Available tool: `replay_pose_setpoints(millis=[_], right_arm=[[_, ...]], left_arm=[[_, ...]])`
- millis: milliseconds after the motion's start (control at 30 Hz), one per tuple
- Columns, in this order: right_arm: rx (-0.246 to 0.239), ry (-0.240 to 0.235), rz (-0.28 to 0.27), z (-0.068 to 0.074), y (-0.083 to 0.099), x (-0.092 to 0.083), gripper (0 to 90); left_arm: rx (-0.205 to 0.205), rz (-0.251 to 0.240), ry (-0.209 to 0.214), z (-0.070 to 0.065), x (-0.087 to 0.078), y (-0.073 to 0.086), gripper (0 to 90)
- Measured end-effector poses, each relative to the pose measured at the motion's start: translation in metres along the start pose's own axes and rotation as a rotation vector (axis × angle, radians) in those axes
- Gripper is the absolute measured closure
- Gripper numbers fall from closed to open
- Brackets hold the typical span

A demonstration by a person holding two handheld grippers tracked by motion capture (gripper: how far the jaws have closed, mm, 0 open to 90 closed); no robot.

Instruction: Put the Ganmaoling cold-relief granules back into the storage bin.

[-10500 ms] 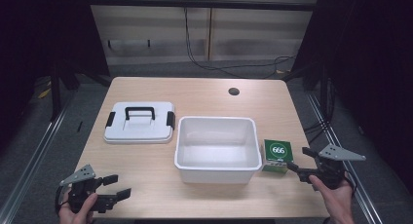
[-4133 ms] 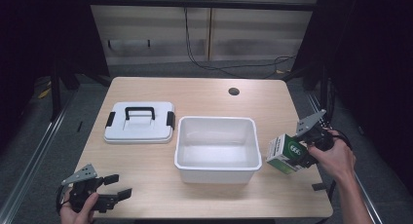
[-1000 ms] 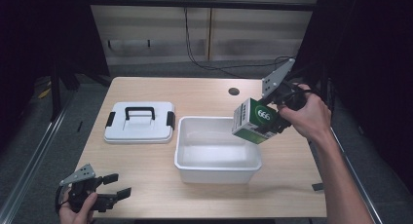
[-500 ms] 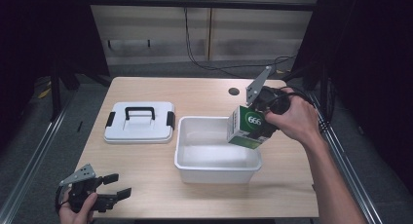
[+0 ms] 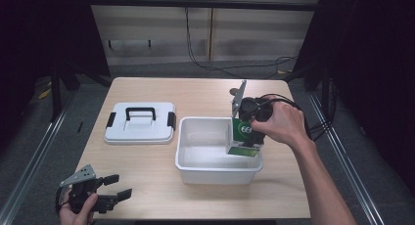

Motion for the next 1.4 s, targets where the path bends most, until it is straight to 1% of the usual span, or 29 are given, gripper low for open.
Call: replay_pose_setpoints(millis=[67,100,133,167,200,300,367,400,433,667,767,833,867,933,967,1000,1067,1167,1233,1267,1400], right_arm=[[0.007,-0.003,0.011,-0.001,0.0,0.003,15.8],[-0.001,-0.011,0.023,-0.002,0.0,0.004,15.8],[0.006,-0.017,0.035,-0.002,-0.001,0.007,15.8],[0.006,-0.017,0.035,-0.002,-0.001,0.007,15.8],[-0.002,-0.023,0.049,-0.003,-0.002,0.01,15.8],[-0.006,-0.022,0.059,-0.004,-0.003,0.013,15.8],[0.0,-0.022,0.069,-0.005,-0.003,0.016,15.8],[0.001,-0.022,0.087,-0.007,-0.003,0.019,15.7],[0.001,-0.022,0.087,-0.007,-0.003,0.019,15.7],[-0.011,-0.026,0.15,-0.014,-0.004,0.034,15.5],[-0.008,-0.028,0.163,-0.016,-0.004,0.038,15.4],[0.003,-0.031,0.181,-0.017,-0.005,0.043,15.2],[-0.004,-0.028,0.186,-0.018,-0.005,0.044,15.2],[0.002,-0.025,0.192,-0.017,-0.005,0.045,15.2],[-0.01,-0.029,0.192,-0.017,-0.005,0.047,15.1],[-0.009,-0.031,0.188,-0.017,-0.005,0.048,15.1],[0.0,-0.037,0.191,-0.019,-0.003,0.05,15.1],[0.013,-0.044,0.173,-0.022,0.0,0.054,15.0],[0.015,-0.044,0.161,-0.023,0.001,0.056,15.0],[0.014,-0.032,0.159,-0.024,0.001,0.057,15.0],[0.023,-0.035,0.166,-0.024,0.001,0.061,15.0]], left_arm=[[0.001,0.0,0.0,0.0,0.0,0.0,17.0],[0.001,0.0,0.0,0.0,0.0,0.0,17.0],[0.0,0.001,0.001,0.0,0.0,0.0,17.0],[0.0,0.001,0.001,0.0,0.0,0.0,17.0],[0.001,0.001,-0.001,0.001,0.0,0.0,17.0],[-0.002,0.001,-0.002,0.001,0.0,0.0,17.0],[-0.003,0.0,0.0,0.001,0.0,0.0,17.0],[-0.002,0.0,0.001,0.001,0.0,0.0,17.0],[-0.002,-0.001,-0.001,0.001,0.0,0.0,17.0],[-0.007,-0.004,-0.002,0.002,-0.001,0.0,17.0],[-0.006,-0.007,-0.002,0.002,-0.002,0.0,17.0],[-0.006,-0.006,0.0,0.002,-0.001,0.0,17.0],[-0.006,-0.006,0.0,0.002,-0.001,0.0,17.0],[-0.006,-0.006,0.001,0.001,-0.002,0.0,17.0],[-0.005,-0.006,0.002,0.001,-0.002,0.0,17.0],[-0.009,-0.008,0.001,0.001,-0.002,0.0,17.0],[-0.008,-0.006,0.001,0.002,-0.002,0.0,17.0],[-0.009,-0.008,0.001,0.001,-0.002,0.0,17.0],[-0.007,-0.006,-0.001,0.002,-0.002,0.0,17.0],[-0.009,-0.007,-0.001,0.002,-0.002,0.0,17.0],[-0.007,-0.005,0.001,0.001,-0.001,0.0,17.0]])
Point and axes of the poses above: each handheld gripper's, and its own axes: x roughly forward along the jaws, y roughly out of its underside, z roughly to its left, the point moved 9 cm from there along x, roughly forward along the jaws, and after that the axes turned 15 degrees about -y, right-handed, at the moved point
